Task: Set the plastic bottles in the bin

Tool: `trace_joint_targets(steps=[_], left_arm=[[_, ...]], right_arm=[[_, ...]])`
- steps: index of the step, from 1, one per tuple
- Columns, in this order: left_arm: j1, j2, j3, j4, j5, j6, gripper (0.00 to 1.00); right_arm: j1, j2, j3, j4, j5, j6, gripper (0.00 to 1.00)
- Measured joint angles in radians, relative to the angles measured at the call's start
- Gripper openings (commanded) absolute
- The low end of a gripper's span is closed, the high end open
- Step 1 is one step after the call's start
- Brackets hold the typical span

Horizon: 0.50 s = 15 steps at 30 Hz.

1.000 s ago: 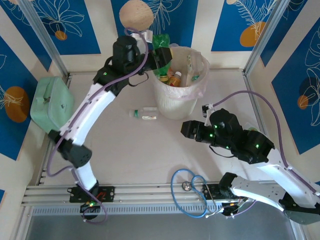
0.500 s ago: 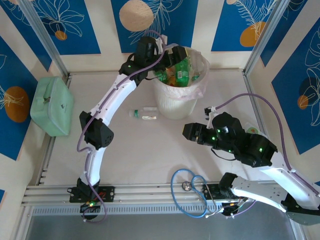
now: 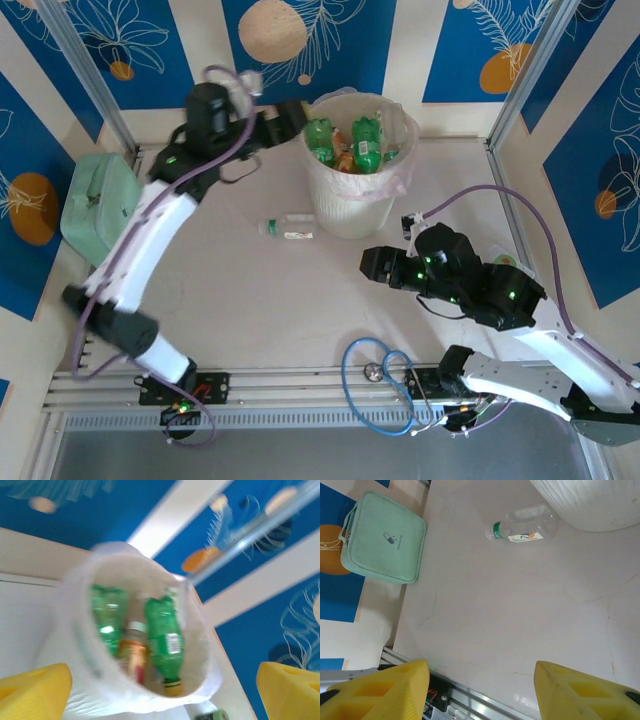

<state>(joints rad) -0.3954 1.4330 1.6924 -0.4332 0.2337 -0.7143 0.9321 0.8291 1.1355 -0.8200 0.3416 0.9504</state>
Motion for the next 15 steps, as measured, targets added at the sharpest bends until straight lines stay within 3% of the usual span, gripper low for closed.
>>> trace_joint_targets(steps=[5, 9, 15], left_arm=[[0.138, -0.116, -0.318, 0.032, -0.002, -0.05, 0.9], [0.145, -0.023, -0.498, 0.056, 0.021, -0.097, 0.86], [0.145, 0.082, -0.63, 0.135, 0.051, -0.207, 0.84]], right_arm=[[0.021, 0.032, 0.0, 0.02, 0.0, 0.0, 0.58], [0.056, 0.058, 0.0, 0.025, 0.014, 0.0, 0.58], [0.081, 0.063, 0.0, 0.028, 0.031, 0.001, 0.58]])
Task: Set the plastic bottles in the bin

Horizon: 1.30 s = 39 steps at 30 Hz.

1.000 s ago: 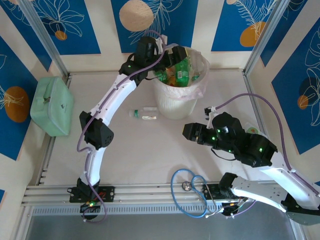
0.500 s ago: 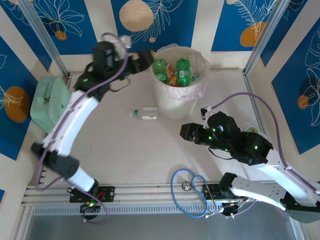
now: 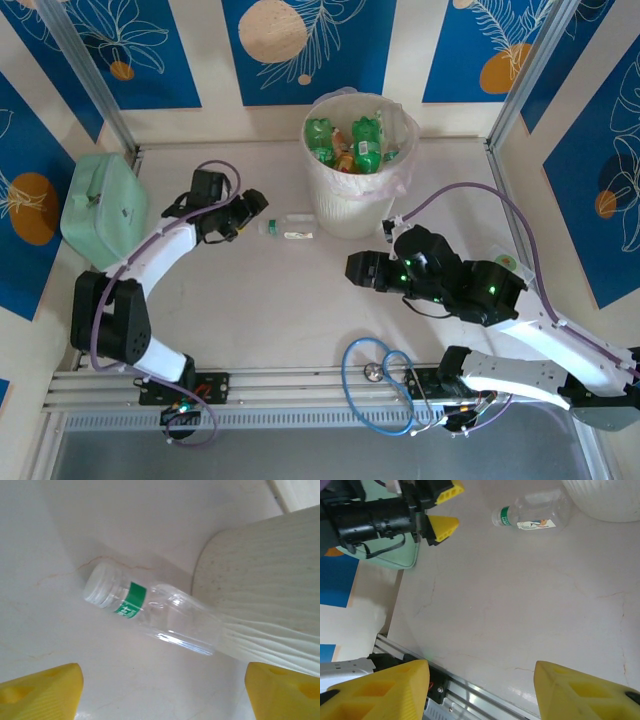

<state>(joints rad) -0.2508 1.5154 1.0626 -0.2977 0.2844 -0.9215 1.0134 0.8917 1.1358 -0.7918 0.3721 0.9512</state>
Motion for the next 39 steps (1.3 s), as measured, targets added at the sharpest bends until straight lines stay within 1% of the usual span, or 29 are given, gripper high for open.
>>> trace_joint_targets(steps=[5, 9, 12, 16, 19, 22, 27, 31, 33, 37, 39], left_arm=[[0.0, 0.06, -0.017, 0.068, -0.008, -0.079, 0.83], [-0.001, 0.116, 0.012, 0.069, -0.036, -0.09, 0.81], [-0.001, 0.187, 0.111, 0.041, -0.063, -0.029, 0.81], [-0.001, 0.269, 0.231, 0.071, -0.072, 0.07, 0.71], [-0.001, 0.352, 0.313, 0.098, -0.05, 0.11, 0.68], [-0.003, 0.431, 0.343, 0.129, -0.014, 0.121, 0.68], [-0.008, 0.512, 0.34, 0.13, 0.027, 0.151, 0.67], [-0.013, 0.509, 0.294, 0.146, 0.059, 0.172, 0.66], [-0.016, 0.488, 0.24, 0.159, 0.072, 0.172, 0.66], [-0.033, 0.388, 0.073, 0.183, 0.101, 0.159, 0.67], [-0.053, 0.336, 0.01, 0.191, 0.115, 0.151, 0.7]], right_arm=[[0.004, 0.011, 0.0, 0.0, 0.006, 0.0, 0.58], [0.007, 0.026, 0.0, -0.001, 0.006, 0.0, 0.58], [0.008, 0.036, 0.001, 0.0, 0.006, 0.0, 0.58], [0.015, 0.042, 0.001, 0.0, 0.007, 0.0, 0.58], [0.019, 0.042, 0.001, 0.0, 0.008, 0.0, 0.57], [0.025, 0.042, 0.001, -0.001, 0.011, 0.0, 0.57], [0.027, 0.042, 0.008, -0.008, 0.018, -0.001, 0.57], [0.027, 0.042, 0.028, -0.009, 0.023, -0.001, 0.57], [0.027, 0.041, 0.034, -0.008, 0.025, -0.001, 0.57], [0.027, 0.04, 0.034, -0.009, 0.027, -0.001, 0.57], [0.027, 0.04, 0.034, -0.009, 0.03, -0.001, 0.57]])
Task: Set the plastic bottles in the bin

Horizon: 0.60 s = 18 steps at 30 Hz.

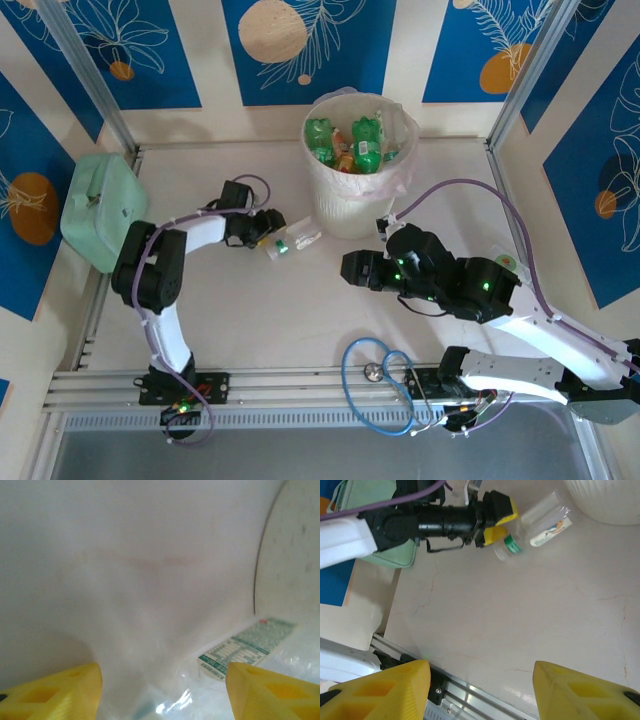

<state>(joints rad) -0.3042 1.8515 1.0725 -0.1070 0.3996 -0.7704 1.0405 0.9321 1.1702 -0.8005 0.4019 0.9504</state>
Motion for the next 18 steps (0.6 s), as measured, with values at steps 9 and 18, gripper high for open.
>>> trace_joint_targets(steps=[9, 18], left_arm=[[-0.161, -0.177, -0.074, -0.029, -0.011, 0.054, 0.91], [-0.272, -0.071, 0.178, -0.264, -0.319, 0.251, 0.96]], right_arm=[[0.0, -0.007, -0.001, 0.0, 0.003, 0.0, 0.57], [0.0, -0.045, -0.008, 0.0, 0.003, 0.001, 0.57]])
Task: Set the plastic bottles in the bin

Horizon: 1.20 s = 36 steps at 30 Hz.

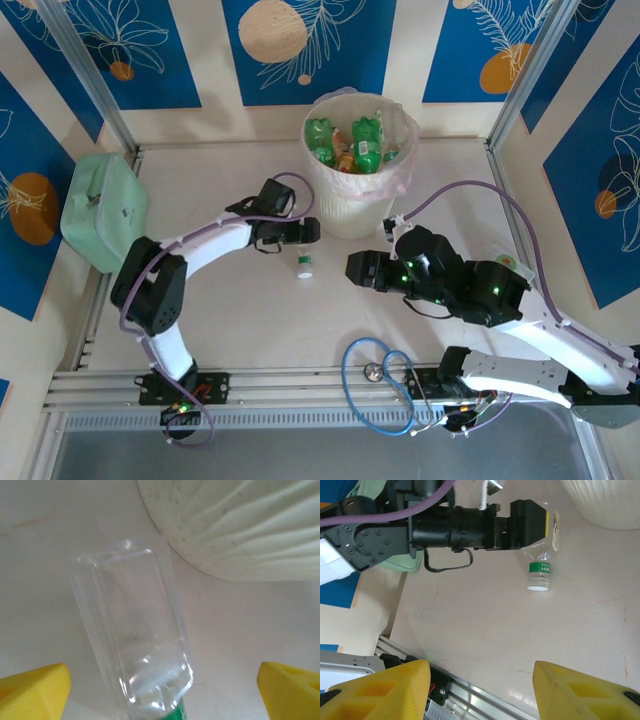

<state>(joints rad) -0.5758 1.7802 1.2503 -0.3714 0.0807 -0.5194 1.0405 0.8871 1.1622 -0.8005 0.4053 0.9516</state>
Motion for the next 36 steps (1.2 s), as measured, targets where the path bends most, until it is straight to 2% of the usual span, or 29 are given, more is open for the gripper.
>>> trace_joint_targets(steps=[6, 10, 16, 22, 26, 32, 36], left_arm=[[-0.029, 0.133, 0.103, -0.093, -0.127, 0.029, 0.9], [-0.037, 0.166, 0.121, -0.136, -0.181, 0.02, 0.79], [-0.037, 0.172, 0.122, -0.15, -0.195, -0.003, 0.6], [-0.037, 0.144, 0.093, -0.146, -0.195, -0.024, 0.53], [-0.037, 0.065, 0.048, -0.16, -0.195, -0.034, 0.53], [-0.037, -0.209, 0.011, -0.23, -0.206, -0.048, 0.56], [-0.037, -0.357, 0.126, -0.309, -0.221, -0.023, 0.57]], right_arm=[[0.0, -0.007, -0.006, -0.001, 0.004, 0.003, 0.57], [0.0, -0.007, -0.009, -0.003, 0.007, 0.005, 0.57], [0.0, -0.007, -0.013, -0.003, 0.008, 0.008, 0.57], [0.0, -0.007, -0.013, -0.004, 0.008, 0.008, 0.57], [0.0, -0.007, -0.013, -0.004, 0.01, 0.008, 0.57], [0.001, -0.014, -0.013, -0.008, 0.018, 0.007, 0.57], [0.001, -0.021, -0.013, -0.01, 0.026, 0.006, 0.57]])
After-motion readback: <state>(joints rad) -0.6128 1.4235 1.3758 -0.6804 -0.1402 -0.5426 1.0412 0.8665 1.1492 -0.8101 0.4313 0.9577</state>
